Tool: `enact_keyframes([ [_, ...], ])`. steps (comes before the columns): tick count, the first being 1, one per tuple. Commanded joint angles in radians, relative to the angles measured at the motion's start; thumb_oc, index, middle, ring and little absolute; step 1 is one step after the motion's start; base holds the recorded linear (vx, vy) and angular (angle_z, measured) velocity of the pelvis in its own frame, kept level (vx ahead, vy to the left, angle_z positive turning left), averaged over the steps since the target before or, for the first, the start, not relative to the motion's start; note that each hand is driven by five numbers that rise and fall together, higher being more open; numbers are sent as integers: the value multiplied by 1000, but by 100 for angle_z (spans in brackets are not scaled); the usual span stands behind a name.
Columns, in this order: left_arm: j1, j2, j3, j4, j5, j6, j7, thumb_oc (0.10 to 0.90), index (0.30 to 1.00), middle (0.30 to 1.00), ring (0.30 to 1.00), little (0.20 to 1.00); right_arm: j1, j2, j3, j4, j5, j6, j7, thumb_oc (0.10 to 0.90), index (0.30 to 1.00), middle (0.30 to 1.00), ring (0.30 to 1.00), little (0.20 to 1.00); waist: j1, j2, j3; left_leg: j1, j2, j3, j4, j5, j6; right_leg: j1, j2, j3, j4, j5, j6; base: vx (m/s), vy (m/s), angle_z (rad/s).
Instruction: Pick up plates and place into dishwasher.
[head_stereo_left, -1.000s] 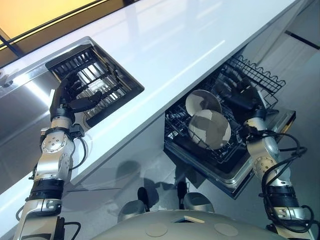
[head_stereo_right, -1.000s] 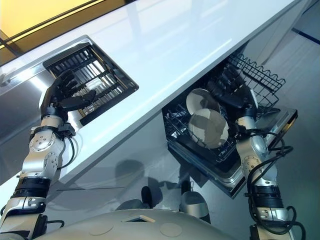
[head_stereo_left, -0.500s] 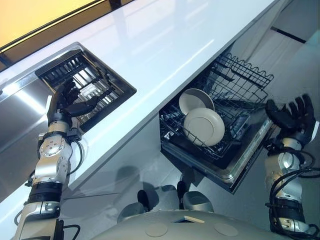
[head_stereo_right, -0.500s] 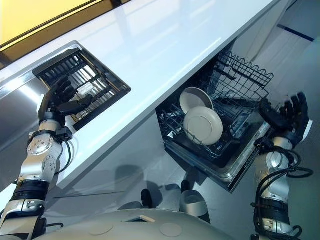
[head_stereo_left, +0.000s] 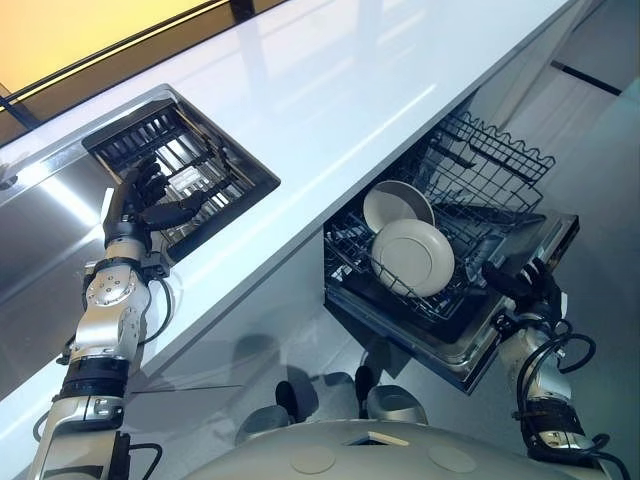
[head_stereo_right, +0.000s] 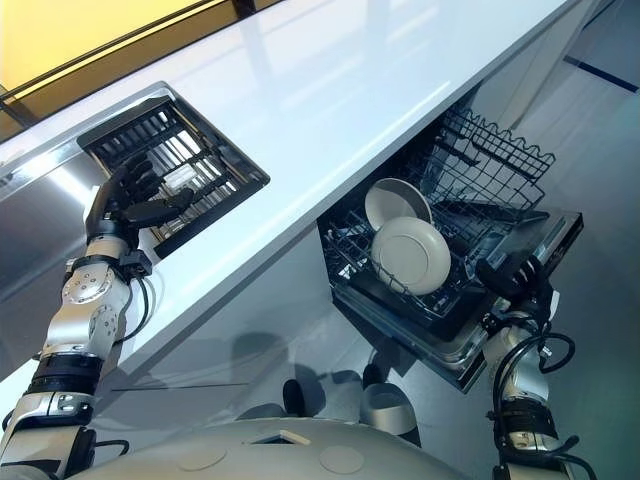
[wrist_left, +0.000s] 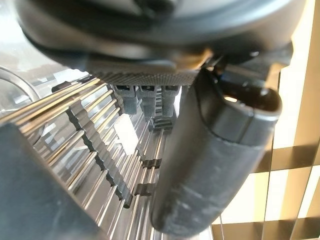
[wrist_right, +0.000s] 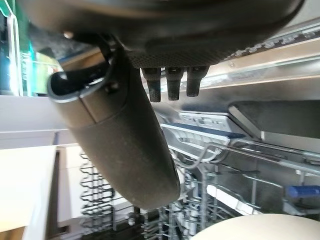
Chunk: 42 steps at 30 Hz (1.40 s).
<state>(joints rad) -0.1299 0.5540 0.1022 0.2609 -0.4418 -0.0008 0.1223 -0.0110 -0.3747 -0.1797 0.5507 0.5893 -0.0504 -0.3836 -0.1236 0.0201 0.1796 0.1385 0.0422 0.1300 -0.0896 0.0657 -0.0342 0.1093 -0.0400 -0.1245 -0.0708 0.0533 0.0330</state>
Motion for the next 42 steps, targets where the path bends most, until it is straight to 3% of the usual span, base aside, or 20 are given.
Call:
enact_keyframes([
  [1, -52, 72, -23, -30, -11, -32, 5, 800, 900, 900, 900, 900, -106, -119, -16, 3, -43, -58, 14, 800, 900, 900, 900, 900, 46, 21, -47, -49, -67, -32, 9, -46, 45, -73, 46, -44, 161, -99, 56, 52, -49, 3],
  [8, -56, 78, -19, -39, -2, -15, -2, 800, 900, 900, 900, 900, -113, -136, 0, 71, 5, 47, 64, 800, 900, 900, 900, 900, 62, 19, -42, -59, -66, -54, 8, -39, 42, -73, 53, -43, 162, -105, 48, 26, -40, 12],
  [12, -73, 84, -23, -46, 1, 3, -9, 800, 900, 900, 900, 900, -123, -146, 25, 146, 60, 182, 166, 800, 900, 900, 900, 900, 76, 15, -38, -65, -63, -66, 10, -35, 40, -73, 56, -49, 167, -110, 42, 13, -44, 14],
  [15, -88, 92, -24, -59, 7, 31, -21, 800, 900, 900, 900, 900, -136, -160, 53, 202, 107, 268, 344, 800, 900, 900, 900, 900, 89, 8, -36, -66, -61, -78, 12, -35, 39, -69, 58, -52, 169, -115, 37, 24, -51, 15],
  [19, -96, 93, -24, -46, 20, 33, -41, 800, 900, 900, 900, 900, -144, -147, 84, 175, 289, 278, 537, 800, 900, 900, 900, 900, 100, -1, -32, -65, -58, -89, 15, -33, 36, -64, 62, -56, 170, -117, 32, 39, -51, 13],
  [25, -80, 74, -16, -38, 33, 15, -61, 800, 900, 900, 900, 900, -149, -91, 100, 52, 449, 232, 593, 800, 900, 900, 900, 900, 107, 0, -28, -68, -57, -93, 16, -32, 34, -62, 66, -53, 163, -114, 31, 27, -12, 5],
  [32, -98, 59, -53, -51, 34, 24, -38, 800, 900, 900, 900, 900, -242, -67, 139, -66, 546, 179, 519, 800, 900, 900, 900, 900, 118, 0, -23, -70, -61, -102, 16, -34, 35, -59, 66, -50, 148, -108, 29, 14, 7, 6],
  [35, -105, 42, -77, -51, 36, 18, -29, 800, 900, 900, 900, 900, -334, -52, 171, -141, 594, 121, 477, 800, 900, 900, 900, 900, 132, 0, -22, -68, -66, -111, 17, -35, 37, -53, 66, -50, 141, -106, 25, 40, 27, 0],
  [38, -112, 33, -94, -51, 30, 20, -21, 800, 900, 900, 900, 900, -397, -40, 197, -188, 582, 57, 438, 800, 900, 900, 900, 900, 142, 0, -25, -68, -69, -116, 22, -39, 38, -49, 64, -52, 139, -106, 22, 57, 35, 3],
  [42, -139, 9, -141, -42, 37, 24, -5, 800, 900, 900, 900, 900, -542, 0, 272, -250, 458, -63, 366, 800, 900, 900, 900, 900, 162, 1, -32, -69, -75, -131, 29, -45, 42, -43, 66, -45, 131, -108, 15, 49, 36, 7],
])
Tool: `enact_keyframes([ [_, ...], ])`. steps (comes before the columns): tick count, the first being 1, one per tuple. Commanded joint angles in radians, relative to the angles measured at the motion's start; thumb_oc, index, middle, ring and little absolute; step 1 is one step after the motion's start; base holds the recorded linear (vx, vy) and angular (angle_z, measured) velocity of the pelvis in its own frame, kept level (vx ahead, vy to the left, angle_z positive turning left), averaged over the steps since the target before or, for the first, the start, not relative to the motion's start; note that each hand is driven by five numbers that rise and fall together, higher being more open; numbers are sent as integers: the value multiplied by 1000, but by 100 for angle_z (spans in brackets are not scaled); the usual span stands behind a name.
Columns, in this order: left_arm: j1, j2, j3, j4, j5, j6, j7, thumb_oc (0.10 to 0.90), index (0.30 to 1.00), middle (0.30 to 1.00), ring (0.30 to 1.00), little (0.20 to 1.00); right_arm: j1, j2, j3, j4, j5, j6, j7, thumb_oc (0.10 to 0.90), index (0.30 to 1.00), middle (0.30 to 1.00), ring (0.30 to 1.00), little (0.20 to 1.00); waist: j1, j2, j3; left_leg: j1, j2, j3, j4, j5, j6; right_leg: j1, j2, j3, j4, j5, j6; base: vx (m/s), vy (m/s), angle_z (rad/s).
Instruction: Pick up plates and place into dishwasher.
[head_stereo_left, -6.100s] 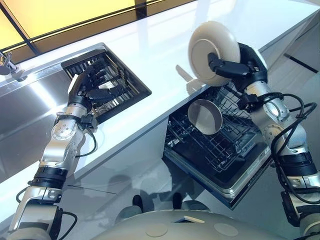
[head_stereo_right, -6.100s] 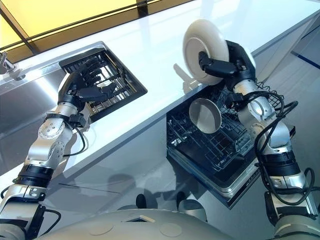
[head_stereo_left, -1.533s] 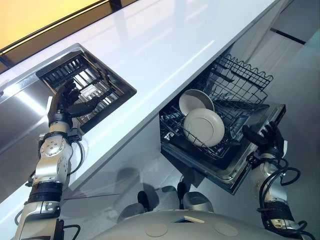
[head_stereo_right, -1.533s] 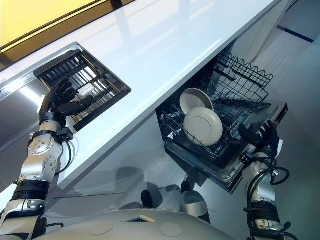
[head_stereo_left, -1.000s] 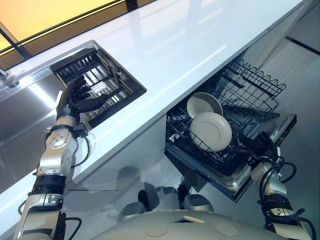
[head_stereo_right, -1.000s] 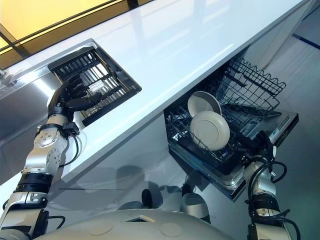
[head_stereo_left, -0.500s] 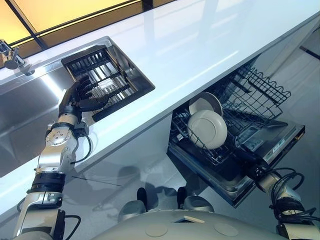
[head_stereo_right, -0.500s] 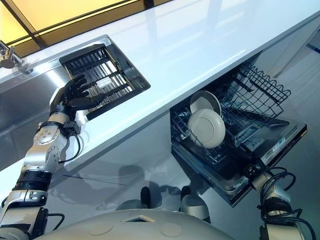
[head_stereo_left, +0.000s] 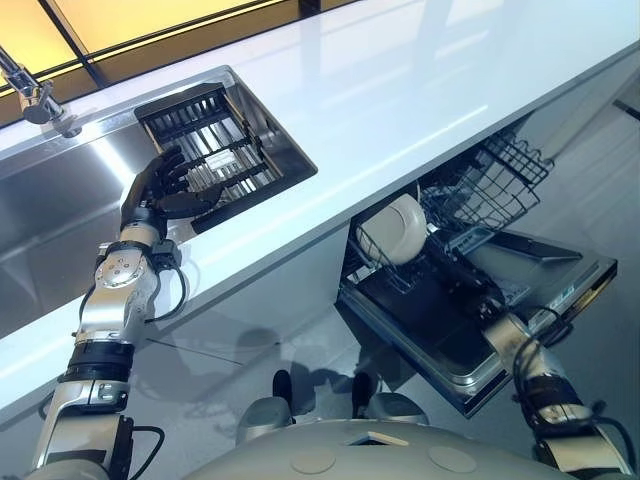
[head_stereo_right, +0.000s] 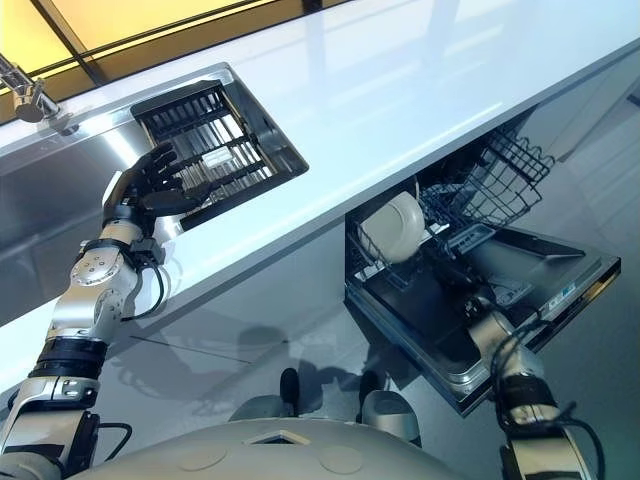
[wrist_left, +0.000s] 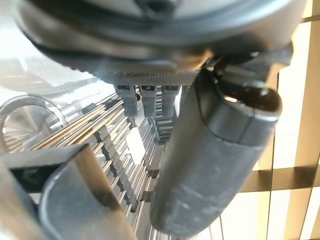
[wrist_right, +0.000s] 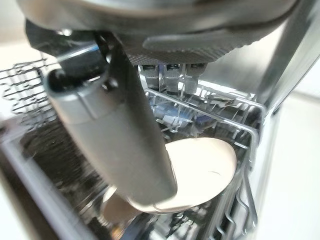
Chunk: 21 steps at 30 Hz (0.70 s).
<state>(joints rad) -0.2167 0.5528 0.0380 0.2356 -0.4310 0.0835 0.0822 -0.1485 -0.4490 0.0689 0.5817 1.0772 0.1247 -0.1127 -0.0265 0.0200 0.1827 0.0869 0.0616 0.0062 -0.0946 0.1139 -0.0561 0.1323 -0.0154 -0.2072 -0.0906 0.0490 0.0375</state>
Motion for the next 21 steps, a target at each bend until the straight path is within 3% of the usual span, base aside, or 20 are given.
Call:
enact_keyframes([
  [1, -62, 7, -86, -6, 25, -64, 35, 800, 900, 900, 900, 900, -436, 79, 42, -289, -38, -250, 87, 800, 900, 900, 900, 900, 69, 1, -36, -18, -96, -11, 36, -94, 65, -66, 41, 38, 151, -105, 9, 39, 33, 23],
  [6, -101, 4, -124, 51, 10, -81, 20, 800, 900, 900, 900, 900, -543, 90, 103, -271, -60, -271, 98, 800, 900, 900, 900, 900, 87, 1, -55, -18, -103, -24, 47, -100, 67, -59, 39, 39, 148, -110, 6, 44, 28, 27],
  [11, -109, 4, -138, 82, 0, -92, 2, 800, 900, 900, 900, 900, -552, 75, 108, -238, -82, -282, 53, 800, 900, 900, 900, 900, 86, 1, -71, -13, -105, -27, 44, -101, 67, -56, 40, 46, 147, -114, 3, 39, 26, 18],
  [14, -106, 10, -134, 89, -8, -96, -9, 800, 900, 900, 900, 900, -517, 69, 80, -216, -105, -293, -25, 800, 900, 900, 900, 900, 78, 2, -75, -6, -105, -23, 39, -104, 68, -56, 40, 51, 147, -114, 5, 4, 9, 1],
  [21, -43, 5, -84, 35, 7, -104, 1, 800, 900, 900, 900, 900, -304, 24, -24, -244, -262, -208, -104, 800, 900, 900, 900, 900, 35, 3, -74, 11, -105, 2, 21, -106, 72, -64, 38, 72, 143, -101, 16, -36, 41, 2],
])
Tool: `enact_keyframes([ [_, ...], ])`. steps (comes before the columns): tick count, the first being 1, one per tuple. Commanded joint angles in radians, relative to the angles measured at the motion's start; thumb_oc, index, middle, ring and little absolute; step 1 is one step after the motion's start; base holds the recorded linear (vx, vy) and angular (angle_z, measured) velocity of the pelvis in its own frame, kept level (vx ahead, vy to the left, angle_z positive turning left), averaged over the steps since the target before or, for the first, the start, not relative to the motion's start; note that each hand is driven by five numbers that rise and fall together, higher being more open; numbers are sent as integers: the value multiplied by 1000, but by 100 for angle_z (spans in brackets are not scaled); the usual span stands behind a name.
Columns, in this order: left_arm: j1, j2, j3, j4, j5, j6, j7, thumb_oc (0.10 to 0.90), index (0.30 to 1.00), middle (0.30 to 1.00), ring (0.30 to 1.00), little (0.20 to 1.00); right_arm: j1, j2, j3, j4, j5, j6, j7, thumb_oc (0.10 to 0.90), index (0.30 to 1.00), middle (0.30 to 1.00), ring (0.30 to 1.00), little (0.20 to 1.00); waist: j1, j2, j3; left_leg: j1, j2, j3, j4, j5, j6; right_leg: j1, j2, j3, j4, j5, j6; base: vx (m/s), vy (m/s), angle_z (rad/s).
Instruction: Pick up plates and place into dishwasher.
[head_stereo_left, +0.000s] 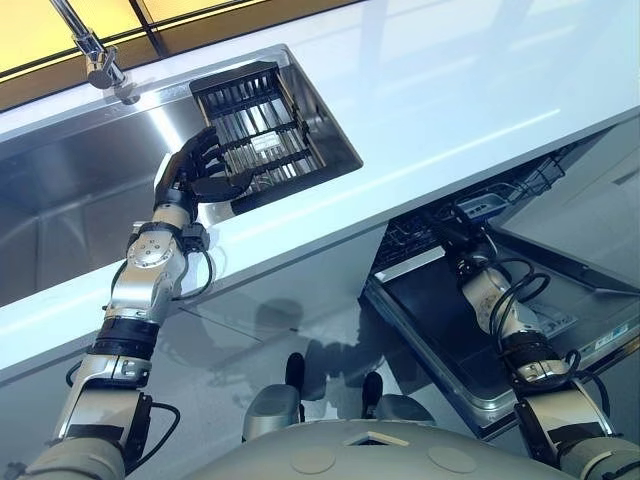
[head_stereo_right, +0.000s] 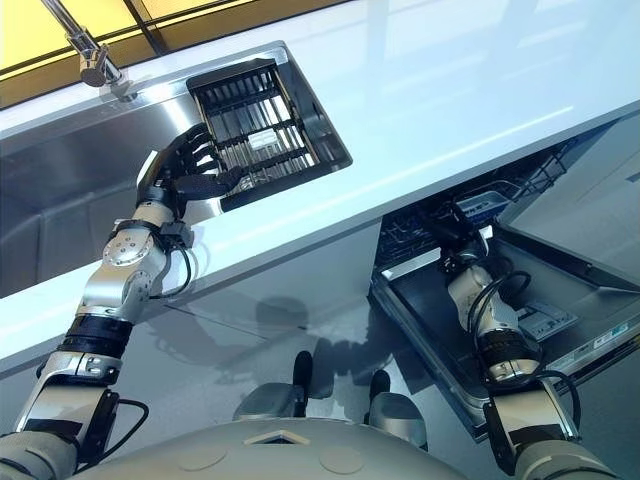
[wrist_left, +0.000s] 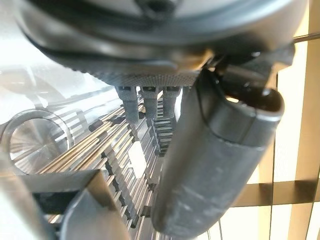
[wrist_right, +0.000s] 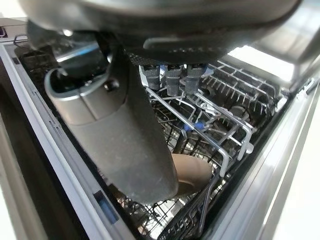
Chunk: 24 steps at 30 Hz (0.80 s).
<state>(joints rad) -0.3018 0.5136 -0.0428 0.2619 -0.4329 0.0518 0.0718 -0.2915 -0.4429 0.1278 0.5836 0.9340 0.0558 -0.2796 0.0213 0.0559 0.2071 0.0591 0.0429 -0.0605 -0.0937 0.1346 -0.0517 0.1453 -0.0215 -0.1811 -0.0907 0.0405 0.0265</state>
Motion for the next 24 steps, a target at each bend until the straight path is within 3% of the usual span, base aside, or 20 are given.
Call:
enact_keyframes([
  [1, 63, 48, 20, -4, 15, -78, 9, 800, 900, 900, 900, 900, -101, -1, -109, -253, -150, -135, 76, 800, 900, 900, 900, 900, -24, -34, -97, 42, -86, 77, 17, -128, 68, -78, 43, 50, 141, -89, 30, -66, 56, -2],
  [5, 112, 67, 89, -40, 14, -92, 11, 800, 900, 900, 900, 900, 62, -42, -186, -274, -294, -123, 105, 800, 900, 900, 900, 900, -60, -35, -89, 49, -87, 107, 11, -131, 68, -85, 39, 59, 134, -74, 44, -66, 46, -7],
  [11, 158, 96, 176, -62, 6, -97, 27, 800, 900, 900, 900, 900, 229, -76, -295, -363, -490, -184, 77, 800, 900, 900, 900, 900, -120, -34, -69, 55, -87, 153, 7, -137, 74, -101, 32, 77, 140, -65, 61, -67, 40, -21],
  [17, 149, 90, 201, -30, 0, -118, 65, 800, 900, 900, 900, 900, 257, -112, -417, -452, -487, -266, -26, 800, 900, 900, 900, 900, -168, -31, -53, 59, -93, 196, 8, -153, 80, -122, 28, 96, 154, -65, 77, -75, 41, -28],
  [24, 125, 107, 204, 4, -18, -120, 73, 800, 900, 900, 900, 900, 265, -136, -503, -427, -445, -277, -86, 800, 900, 900, 900, 900, -189, -26, -61, 61, -96, 225, 8, -163, 84, -137, 23, 100, 172, -72, 90, -38, 28, -16],
])
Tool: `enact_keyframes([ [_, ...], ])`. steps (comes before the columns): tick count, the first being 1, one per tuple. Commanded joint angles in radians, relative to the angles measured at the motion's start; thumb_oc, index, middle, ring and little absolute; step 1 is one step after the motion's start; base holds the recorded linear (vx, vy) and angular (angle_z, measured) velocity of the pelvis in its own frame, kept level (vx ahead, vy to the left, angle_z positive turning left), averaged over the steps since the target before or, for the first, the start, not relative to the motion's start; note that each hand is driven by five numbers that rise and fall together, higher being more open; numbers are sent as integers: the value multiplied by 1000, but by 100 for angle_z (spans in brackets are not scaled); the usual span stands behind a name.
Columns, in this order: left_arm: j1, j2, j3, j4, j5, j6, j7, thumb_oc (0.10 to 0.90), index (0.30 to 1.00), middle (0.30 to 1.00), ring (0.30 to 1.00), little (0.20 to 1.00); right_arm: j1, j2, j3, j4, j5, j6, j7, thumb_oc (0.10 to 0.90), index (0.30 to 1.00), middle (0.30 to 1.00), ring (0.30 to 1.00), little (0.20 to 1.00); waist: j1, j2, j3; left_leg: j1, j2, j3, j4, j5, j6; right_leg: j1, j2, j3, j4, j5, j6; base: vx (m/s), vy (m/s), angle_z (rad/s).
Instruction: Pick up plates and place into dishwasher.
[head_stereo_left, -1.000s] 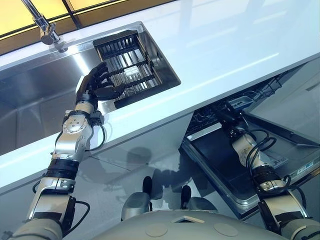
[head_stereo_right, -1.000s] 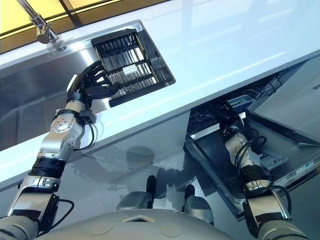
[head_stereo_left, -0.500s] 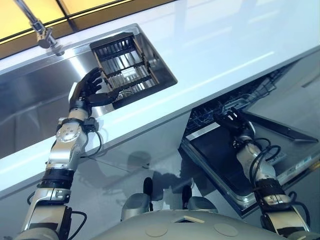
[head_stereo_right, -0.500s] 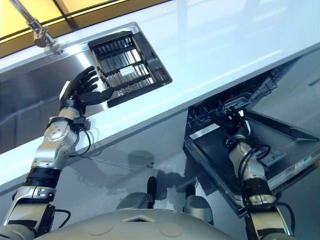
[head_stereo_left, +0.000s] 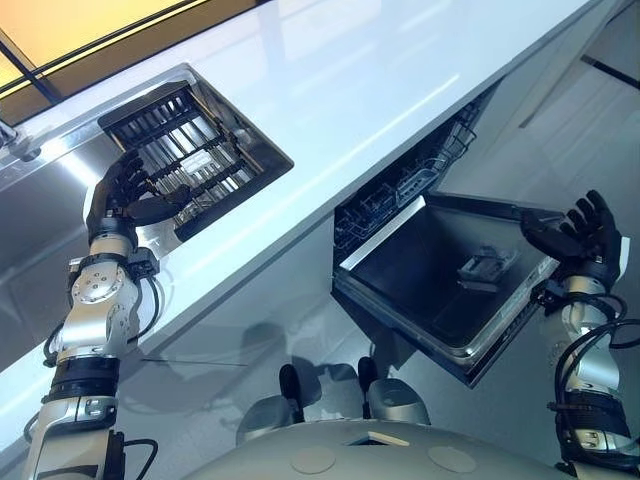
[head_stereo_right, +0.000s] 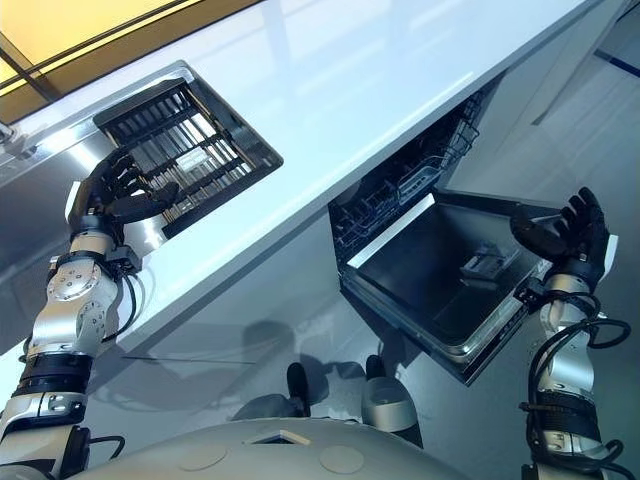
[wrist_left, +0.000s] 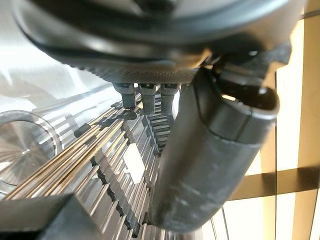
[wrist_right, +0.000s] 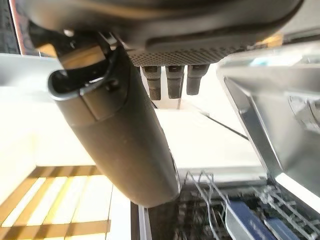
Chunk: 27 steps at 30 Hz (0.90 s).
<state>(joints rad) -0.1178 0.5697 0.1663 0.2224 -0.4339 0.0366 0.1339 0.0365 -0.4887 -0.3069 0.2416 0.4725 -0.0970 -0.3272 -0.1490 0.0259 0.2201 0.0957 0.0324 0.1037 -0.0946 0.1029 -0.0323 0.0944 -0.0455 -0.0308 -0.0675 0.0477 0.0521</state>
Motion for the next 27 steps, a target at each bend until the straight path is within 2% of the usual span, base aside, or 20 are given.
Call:
enact_keyframes([
  [1, -61, 53, -4, 46, -17, -106, 10, 800, 900, 900, 900, 900, -62, -90, -75, -76, 11, -128, -57, 800, 900, 900, 900, 900, -20, 4, -75, 25, -86, 63, 9, -132, 65, -86, 46, -51, 149, -79, 66, -14, 5, -4],
  [7, -74, 77, -15, 71, -13, -132, 32, 800, 900, 900, 900, 900, -42, -96, -117, 61, -55, -111, -260, 800, 900, 900, 900, 900, -18, 6, -83, 20, -87, 69, 10, -131, 66, -96, 46, -57, 161, -79, 72, -5, -6, -7],
  [11, -84, 103, -20, 62, -6, -133, 55, 800, 900, 900, 900, 900, -29, -70, -117, 178, 4, -121, -280, 800, 900, 900, 900, 900, -12, 12, -79, 20, -87, 64, 13, -130, 70, -103, 43, -61, 183, -86, 73, 22, -18, -4],
  [14, -93, 123, -17, 54, -13, -135, 68, 800, 900, 900, 900, 900, -29, -26, -101, 244, 118, -153, -268, 800, 900, 900, 900, 900, -5, 17, -74, 18, -87, 60, 16, -130, 74, -105, 41, -63, 195, -92, 72, 43, -43, -11],
  [17, -106, 145, -7, 58, -43, -150, 56, 800, 900, 900, 900, 900, -30, 37, -84, 333, 296, -186, -204, 800, 900, 900, 900, 900, 8, 27, -69, 13, -86, 48, 25, -130, 75, -113, 38, -70, 216, -100, 69, 69, -72, -4],
  [18, -106, 146, -7, 58, -44, -150, 56, 800, 900, 900, 900, 900, -31, 37, -84, 336, 299, -188, -201, 800, 900, 900, 900, 900, 8, 26, -69, 12, -86, 48, 26, -131, 75, -113, 37, -70, 217, -101, 69, 74, -68, 4],
  [20, -121, 153, 0, 51, -66, -186, 37, 800, 900, 900, 900, 900, -43, 84, -62, 401, 478, -195, -123, 800, 900, 900, 900, 900, 23, 35, -64, 4, -87, 34, 38, -132, 75, -118, 34, -75, 230, -106, 65, 114, -98, 8],
  [21, -124, 155, 4, 48, -85, -204, 28, 800, 900, 900, 900, 900, -46, 96, -58, 427, 519, -198, -93, 800, 900, 900, 900, 900, 28, 39, -63, 0, -87, 28, 42, -131, 73, -120, 33, -78, 234, -108, 64, 112, -90, 9],
  [24, -137, 159, 16, 15, -132, -248, 17, 800, 900, 900, 900, 900, -58, 107, -28, 467, 605, -166, 26, 800, 900, 900, 900, 900, 43, 49, -57, -10, -90, 10, 47, -128, 71, -126, 32, -80, 240, -112, 59, 80, -71, 11],
  [27, -154, 159, 41, -12, -198, -295, 7, 800, 900, 900, 900, 900, -71, 115, -2, 528, 735, -84, 206, 800, 900, 900, 900, 900, 56, 58, -48, -27, -92, -8, 56, -124, 67, -136, 34, -78, 245, -115, 51, 39, -66, 15],
])
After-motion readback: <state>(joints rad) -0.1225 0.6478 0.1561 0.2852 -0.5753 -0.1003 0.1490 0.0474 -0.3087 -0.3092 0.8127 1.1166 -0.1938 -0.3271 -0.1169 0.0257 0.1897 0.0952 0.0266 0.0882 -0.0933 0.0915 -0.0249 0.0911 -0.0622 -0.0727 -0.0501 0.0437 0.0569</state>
